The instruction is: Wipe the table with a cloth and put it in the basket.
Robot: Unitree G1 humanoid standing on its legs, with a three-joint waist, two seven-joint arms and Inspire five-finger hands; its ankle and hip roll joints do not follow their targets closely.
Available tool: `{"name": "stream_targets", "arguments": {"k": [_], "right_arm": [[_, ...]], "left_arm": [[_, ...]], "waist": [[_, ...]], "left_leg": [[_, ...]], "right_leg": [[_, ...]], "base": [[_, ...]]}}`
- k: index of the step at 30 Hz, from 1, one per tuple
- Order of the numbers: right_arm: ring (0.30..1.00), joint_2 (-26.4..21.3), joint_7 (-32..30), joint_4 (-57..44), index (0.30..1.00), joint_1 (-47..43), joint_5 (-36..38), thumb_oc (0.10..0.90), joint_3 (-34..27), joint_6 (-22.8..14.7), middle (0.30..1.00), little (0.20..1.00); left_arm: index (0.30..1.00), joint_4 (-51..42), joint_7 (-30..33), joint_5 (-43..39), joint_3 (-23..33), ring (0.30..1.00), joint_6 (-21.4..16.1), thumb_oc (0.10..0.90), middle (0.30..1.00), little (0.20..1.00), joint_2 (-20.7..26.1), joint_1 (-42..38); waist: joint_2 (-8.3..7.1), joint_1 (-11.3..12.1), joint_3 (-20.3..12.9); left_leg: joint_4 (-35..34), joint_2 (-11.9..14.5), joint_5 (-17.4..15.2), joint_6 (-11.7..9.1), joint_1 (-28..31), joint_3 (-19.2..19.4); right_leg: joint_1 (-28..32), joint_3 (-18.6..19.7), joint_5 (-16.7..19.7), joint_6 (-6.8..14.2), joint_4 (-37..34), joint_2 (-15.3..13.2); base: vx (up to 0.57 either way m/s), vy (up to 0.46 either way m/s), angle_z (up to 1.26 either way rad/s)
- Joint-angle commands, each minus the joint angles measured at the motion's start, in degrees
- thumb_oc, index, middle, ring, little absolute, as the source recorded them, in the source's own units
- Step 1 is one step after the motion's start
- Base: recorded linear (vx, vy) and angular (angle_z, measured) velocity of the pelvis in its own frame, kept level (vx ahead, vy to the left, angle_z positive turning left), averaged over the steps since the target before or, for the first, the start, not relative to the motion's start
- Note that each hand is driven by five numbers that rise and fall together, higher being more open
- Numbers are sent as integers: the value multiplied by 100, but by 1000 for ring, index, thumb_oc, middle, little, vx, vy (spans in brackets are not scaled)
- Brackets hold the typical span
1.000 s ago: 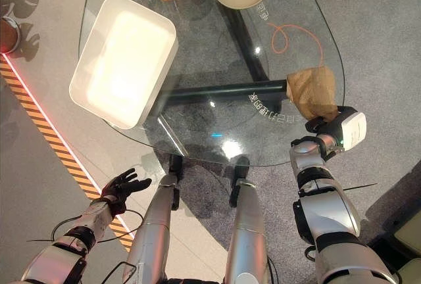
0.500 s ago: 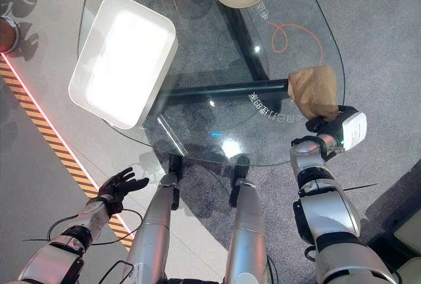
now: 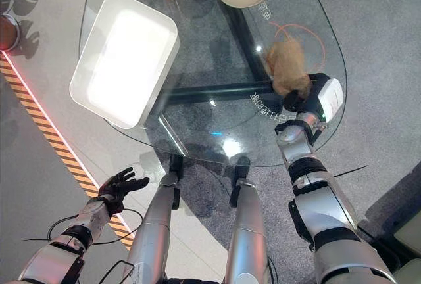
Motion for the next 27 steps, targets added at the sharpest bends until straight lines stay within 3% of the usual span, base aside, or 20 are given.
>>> {"name": "stream_targets", "arguments": {"k": [1, 6, 18, 27], "right_arm": [[300, -381, -51, -389, 300, -479, -359, 100, 271, -88, 300, 200], [300, -252, 46, -447, 300, -447, -467, 100, 423, 95, 300, 200], [300, 26, 610, -719, 300, -401, -1158, 100, 962, 150, 300, 200], [300, 236, 1130, -1548, 300, -333, -1737, 100, 1535, 169, 300, 200]], "left_arm": [[900, 233, 138, -139, -37, 900, -152, 800, 900, 900, 1, 82], [900, 159, 181, -119, -79, 900, -158, 800, 900, 900, -41, 97], [900, 69, 253, -70, -137, 900, -165, 800, 900, 900, -144, 118], [900, 6, 355, -34, -155, 900, -218, 800, 900, 900, -245, 159]], "waist": [[9, -6, -108], [25, 16, -108], [42, 47, -108], [30, 51, -108]], "left_leg": [[524, -460, -549, 663, -1, 529], [501, -474, -529, 666, -7, 538], [464, -502, -478, 656, -8, 555], [438, -513, -418, 628, -49, 569]], "right_leg": [[274, -225, 206, -197, -481, 336], [274, -245, 212, -200, -498, 327], [285, -284, 228, -216, -536, 312], [242, -303, 234, -235, -544, 314]], "base": [[0, 0, 0], [0, 0, 0], [0, 0, 0], [0, 0, 0]]}}
